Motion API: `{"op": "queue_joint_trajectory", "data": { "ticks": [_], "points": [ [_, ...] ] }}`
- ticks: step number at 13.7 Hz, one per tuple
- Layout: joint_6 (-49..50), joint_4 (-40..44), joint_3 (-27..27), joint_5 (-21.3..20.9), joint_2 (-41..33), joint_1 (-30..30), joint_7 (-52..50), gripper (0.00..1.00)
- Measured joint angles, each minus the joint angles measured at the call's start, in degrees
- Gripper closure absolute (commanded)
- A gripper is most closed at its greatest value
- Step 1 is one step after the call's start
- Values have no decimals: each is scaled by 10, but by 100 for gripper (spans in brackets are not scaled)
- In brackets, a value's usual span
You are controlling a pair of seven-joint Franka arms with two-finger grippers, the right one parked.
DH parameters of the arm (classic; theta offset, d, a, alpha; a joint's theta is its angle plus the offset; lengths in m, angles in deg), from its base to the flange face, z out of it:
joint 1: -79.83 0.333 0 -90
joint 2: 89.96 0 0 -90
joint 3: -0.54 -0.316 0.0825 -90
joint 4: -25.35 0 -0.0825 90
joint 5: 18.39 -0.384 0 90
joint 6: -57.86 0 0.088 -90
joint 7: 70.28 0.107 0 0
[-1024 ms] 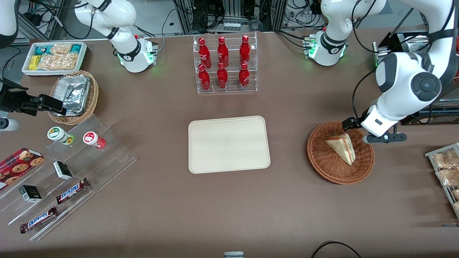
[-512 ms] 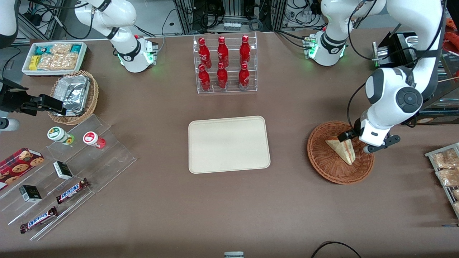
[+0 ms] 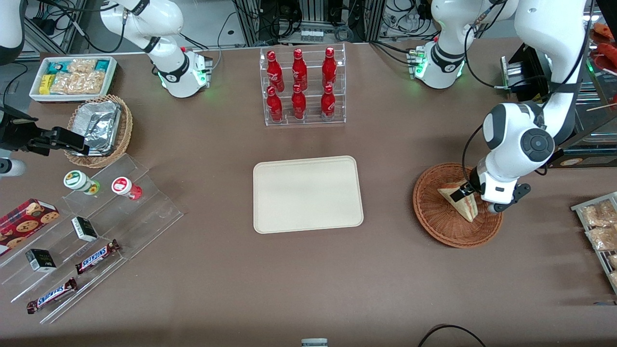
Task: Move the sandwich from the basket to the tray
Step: 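Lower the open left gripper onto the wrapped sandwich and close it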
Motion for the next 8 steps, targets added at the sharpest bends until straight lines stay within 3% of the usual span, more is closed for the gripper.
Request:
{"op": "queue_joint_trajectory", "data": {
  "ticks": [2,3,4,8],
  "points": [
    [-9,0,-1,0,14,1,-1,3],
    [-10,0,-1,0,20,1,-1,29],
    [-11,0,-1,0,24,1,-3,96],
    [-6,0,-1,1,25,1,-21,100]
  ]
}}
